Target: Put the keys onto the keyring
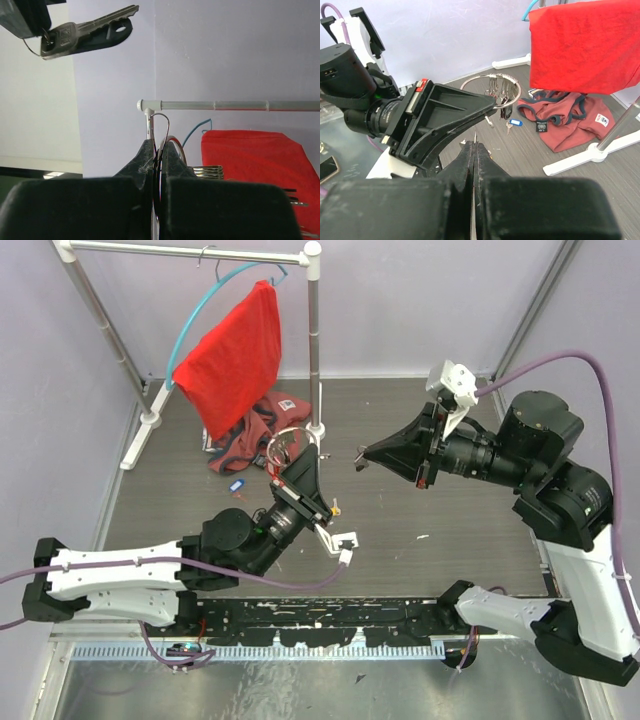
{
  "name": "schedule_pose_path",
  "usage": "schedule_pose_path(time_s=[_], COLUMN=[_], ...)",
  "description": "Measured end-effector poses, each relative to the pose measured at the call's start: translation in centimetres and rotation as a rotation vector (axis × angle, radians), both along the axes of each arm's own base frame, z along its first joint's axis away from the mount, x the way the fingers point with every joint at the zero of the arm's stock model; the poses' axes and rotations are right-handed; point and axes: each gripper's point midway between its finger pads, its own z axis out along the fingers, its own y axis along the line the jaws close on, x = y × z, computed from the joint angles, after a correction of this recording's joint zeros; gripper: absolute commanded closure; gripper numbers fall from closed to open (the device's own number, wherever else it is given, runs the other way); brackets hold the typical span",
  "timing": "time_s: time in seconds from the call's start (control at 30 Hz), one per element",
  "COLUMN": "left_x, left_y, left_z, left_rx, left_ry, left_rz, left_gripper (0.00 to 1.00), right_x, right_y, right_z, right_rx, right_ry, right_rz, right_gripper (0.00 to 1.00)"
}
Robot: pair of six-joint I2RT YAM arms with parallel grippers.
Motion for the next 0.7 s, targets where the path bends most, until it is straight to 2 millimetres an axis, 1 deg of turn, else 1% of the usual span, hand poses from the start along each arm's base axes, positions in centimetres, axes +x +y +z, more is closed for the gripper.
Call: schedule_pose_path(time_s=[0.1, 0.23, 0.4, 0.53, 0.7], left_x=[0.5, 1.1, 1.5, 1.6, 1.5], left_y=[0.2, 0.1, -0.4, -0.4, -0.4], left_z=[-0.1, -0.4, -0.3, 0.2, 0.8], left_rx=[0.013, 0.041, 0.062, 0.060, 0.048], left_ry=[-0.007, -0.025, -0.054, -0.076, -0.099], left_rz=[0.018, 0.042, 0.050, 0.048, 0.045], left_gripper=[1.00, 1.00, 1.00, 1.00, 1.00], right_x=[-0.3, -0.5, 0.3, 0.8, 0.9], right_y=[0.1, 0.9, 2.5, 3.2, 3.5], right_z=[-0.3, -1.3, -2.8, -3.8, -3.9], right_rx=[-0.011, -0.038, -0.068, -0.082, -0.065], right_ry=[0.009, 0.053, 0.117, 0.170, 0.195], right_rz=[0.018, 0.070, 0.118, 0.130, 0.132], right_gripper=[0.99, 0.99, 0.99, 0.99, 0.99])
